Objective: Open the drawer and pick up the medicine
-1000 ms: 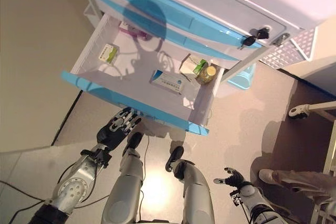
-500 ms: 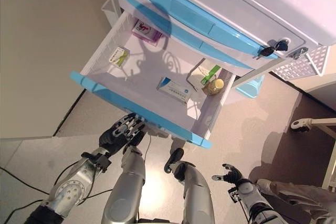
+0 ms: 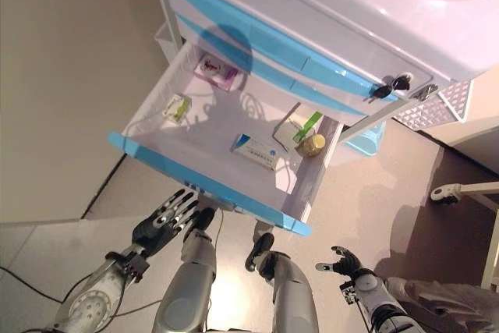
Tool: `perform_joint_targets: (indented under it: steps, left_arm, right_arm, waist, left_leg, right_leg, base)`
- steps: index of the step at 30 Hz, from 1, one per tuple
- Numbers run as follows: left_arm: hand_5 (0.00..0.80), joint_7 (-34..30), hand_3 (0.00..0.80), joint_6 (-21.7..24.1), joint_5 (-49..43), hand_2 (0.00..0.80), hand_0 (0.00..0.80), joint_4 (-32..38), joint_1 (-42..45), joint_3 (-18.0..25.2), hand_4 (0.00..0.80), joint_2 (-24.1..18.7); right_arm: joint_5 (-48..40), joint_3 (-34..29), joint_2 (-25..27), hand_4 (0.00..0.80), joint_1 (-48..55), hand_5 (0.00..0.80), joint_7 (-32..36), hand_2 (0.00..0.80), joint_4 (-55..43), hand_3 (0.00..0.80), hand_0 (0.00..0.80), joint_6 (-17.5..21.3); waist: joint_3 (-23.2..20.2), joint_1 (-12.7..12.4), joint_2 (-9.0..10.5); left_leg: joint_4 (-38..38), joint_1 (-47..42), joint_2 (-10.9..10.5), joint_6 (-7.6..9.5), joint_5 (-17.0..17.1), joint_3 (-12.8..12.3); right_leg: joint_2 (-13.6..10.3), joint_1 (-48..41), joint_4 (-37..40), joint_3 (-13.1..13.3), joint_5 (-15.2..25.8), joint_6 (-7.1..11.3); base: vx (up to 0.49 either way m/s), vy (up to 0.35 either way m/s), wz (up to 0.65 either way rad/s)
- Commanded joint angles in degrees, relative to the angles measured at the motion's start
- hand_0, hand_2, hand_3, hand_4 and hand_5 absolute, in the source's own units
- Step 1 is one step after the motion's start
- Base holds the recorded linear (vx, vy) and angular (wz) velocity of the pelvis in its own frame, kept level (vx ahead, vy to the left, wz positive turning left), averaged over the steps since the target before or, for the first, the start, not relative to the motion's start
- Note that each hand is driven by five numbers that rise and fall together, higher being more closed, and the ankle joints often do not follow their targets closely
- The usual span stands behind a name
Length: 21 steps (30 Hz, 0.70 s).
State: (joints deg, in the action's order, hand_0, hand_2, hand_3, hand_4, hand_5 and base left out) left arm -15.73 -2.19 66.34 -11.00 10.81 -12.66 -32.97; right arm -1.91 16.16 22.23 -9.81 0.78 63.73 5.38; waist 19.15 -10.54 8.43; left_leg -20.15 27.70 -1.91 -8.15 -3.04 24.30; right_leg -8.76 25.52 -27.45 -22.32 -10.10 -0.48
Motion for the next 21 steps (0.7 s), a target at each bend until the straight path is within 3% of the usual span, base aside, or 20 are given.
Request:
perform_joint_targets:
  steps: [1, 2, 4, 7, 9, 10, 11, 12, 14, 15, 18, 21]
  left_arm:
    - [0.0, -0.64, 0.0, -1.34, -5.84, 0.0, 0.0, -4.53, 3.37, 3.15, 0.0, 2.19]
    - [0.0, -0.68, 0.0, -1.32, -5.86, 0.0, 0.0, -4.59, 3.34, 3.15, 0.0, 2.21]
    - [0.0, 0.06, 0.0, -1.09, -11.66, 0.0, 0.0, -17.32, 2.23, 6.62, 0.0, 4.28]
    - [0.0, 0.61, 0.0, -0.72, -17.06, 0.0, 0.0, -29.67, 0.08, 10.68, 0.0, 6.17]
    - [0.0, 1.34, 0.0, 0.36, -19.02, 0.0, 0.0, -33.24, -0.84, 11.76, 0.0, 6.63]
    - [0.0, 2.03, 0.0, 0.74, -23.67, 0.0, 0.0, -43.09, -3.61, 14.5, 0.0, 8.12]
    - [0.0, 1.99, 0.0, 0.78, -23.69, 0.0, 0.0, -43.18, -3.68, 14.51, 0.0, 8.12]
    - [0.0, 3.56, 0.0, 1.85, -29.67, 0.0, 0.0, -52.66, -5.9, 16.47, 0.0, 8.69]
    - [0.0, 3.86, 0.0, 2.18, -32.34, 0.0, 0.0, -55.0, -6.25, 16.94, 0.0, 8.85]
    - [0.0, 5.97, 0.0, 3.08, -37.97, 0.0, 0.0, -59.4, -6.87, 18.61, 0.0, 8.92]
    - [0.0, 10.13, 0.0, 3.93, -50.11, 0.0, 0.0, -64.06, -7.14, 17.39, 0.0, 9.2]
    - [0.0, 12.41, 0.0, 4.0, -54.8, 0.0, 0.0, -64.96, -7.5, 15.91, 0.0, 9.94]
  right_arm:
    - [-0.95, -0.67, 3.94, 0.0, 2.61, 0.0, -0.03, 0.0, 0.24, 0.0, 0.0, -0.63]
    - [-0.96, -0.67, 3.95, 0.0, 2.6, 0.0, -0.03, 0.0, 0.23, 0.0, 0.0, -0.63]
    - [-0.88, -1.01, 3.86, 0.0, 2.84, 0.0, 0.38, 0.0, -0.26, 0.0, 0.0, -0.96]
    - [-0.98, -1.44, 3.84, 0.0, 3.07, 0.0, 0.76, 0.0, -0.75, 0.0, 0.0, -1.11]
    - [-1.07, -1.59, 3.69, 0.0, 3.18, 0.0, 0.81, 0.0, -0.45, 0.0, 0.0, -1.08]
    - [-1.06, -2.09, 3.15, 0.0, 3.36, 0.0, 0.84, 0.0, 0.05, 0.0, 0.0, -1.14]
    - [-1.07, -2.09, 3.16, 0.0, 3.33, 0.0, 0.84, 0.0, 0.05, 0.0, 0.0, -1.14]
    - [-1.28, -2.61, 2.8, 0.0, 3.23, 0.0, 0.87, 0.0, 0.76, 0.0, 0.0, -1.18]
    - [-1.18, -2.7, 2.86, 0.0, 3.31, 0.0, 0.94, 0.0, 0.75, 0.0, 0.0, -1.21]
    - [-1.13, -3.1, 2.4, 0.0, 3.55, 0.0, 0.84, 0.0, 0.15, 0.0, 0.0, -1.21]
    - [-1.69, -4.16, 2.25, 0.0, 3.48, 0.0, 0.13, 0.0, -0.24, 0.0, 0.0, -0.98]
    - [-2.03, -5.1, 2.25, 0.0, 3.62, 0.0, -0.42, 0.0, -0.01, 0.0, 0.0, -0.9]
  waist:
    - [-1.9, 0.77, -0.82]
    - [-1.88, 0.78, -0.83]
    - [-2.53, 0.75, -1.1]
    - [-3.7, 0.82, -1.26]
    - [-3.9, 0.83, -1.29]
    - [-4.69, 1.16, -1.49]
    - [-4.61, 1.15, -1.5]
    - [-5.73, 1.77, -1.83]
    - [-6.08, 1.93, -1.96]
    - [-7.47, 2.61, -2.18]
    - [-9.8, 4.11, -2.77]
    - [-11.32, 4.84, -3.21]
  left_leg:
    - [3.55, 4.41, -4.26, 6.64, 7.4, -2.36]
    - [3.55, 4.4, -4.26, 6.64, 7.4, -2.35]
    - [3.91, 3.78, -4.31, 6.8, 7.5, -2.57]
    - [4.56, 2.44, -4.1, 6.85, 7.41, -3.04]
    - [4.79, 1.98, -4.0, 6.85, 7.39, -3.03]
    - [5.47, 0.6, -3.87, 6.76, 7.31, -3.32]
    - [5.49, 0.53, -3.86, 6.76, 7.32, -3.31]
    - [6.65, -1.37, -3.45, 6.6, 7.27, -3.94]
    - [7.19, -2.37, -3.22, 6.56, 7.26, -4.24]
    - [8.74, -4.57, -2.78, 6.39, 7.36, -5.12]
    - [12.03, -8.59, -2.1, 6.31, 7.68, -7.12]
    - [14.13, -11.15, -1.71, 6.45, 7.98, -8.2]
  right_leg:
    - [1.94, -0.43, 3.77, -0.08, 5.36, 3.86]
    - [1.94, -0.45, 3.77, -0.08, 5.36, 3.86]
    - [1.68, -1.12, 4.04, 0.06, 5.65, 4.05]
    - [1.58, -2.31, 4.87, 0.59, 5.87, 4.29]
    - [1.52, -2.78, 5.18, 0.62, 5.95, 4.35]
    - [1.51, -4.25, 6.17, 0.82, 5.98, 4.49]
    - [1.52, -4.32, 6.19, 0.81, 5.99, 4.49]
    - [1.59, -6.2, 7.71, 1.33, 6.16, 4.66]
    - [1.66, -7.3, 8.5, 1.45, 6.3, 4.74]
    - [1.82, -9.54, 10.73, 2.11, 6.83, 5.09]
    - [2.36, -13.36, 15.02, 3.69, 8.43, 5.92]
    - [2.56, -15.35, 17.44, 4.35, 9.31, 6.3]
  base:
    - [0.0, 0.0, 0.0]
    - [0.0, 0.0, 0.0]
    - [0.031, 0.048, 0.01]
    - [0.039, 0.056, -0.02]
    - [0.035, 0.033, -0.06]
    - [0.043, 0.038, -0.05]
    - [0.103, 0.087, -0.02]
    - [0.087, 0.061, -0.03]
    - [0.099, 0.059, -0.14]
    - [0.116, 0.056, -0.18]
    - [0.147, 0.088, -0.25]
    - [0.113, 0.058, -0.41]
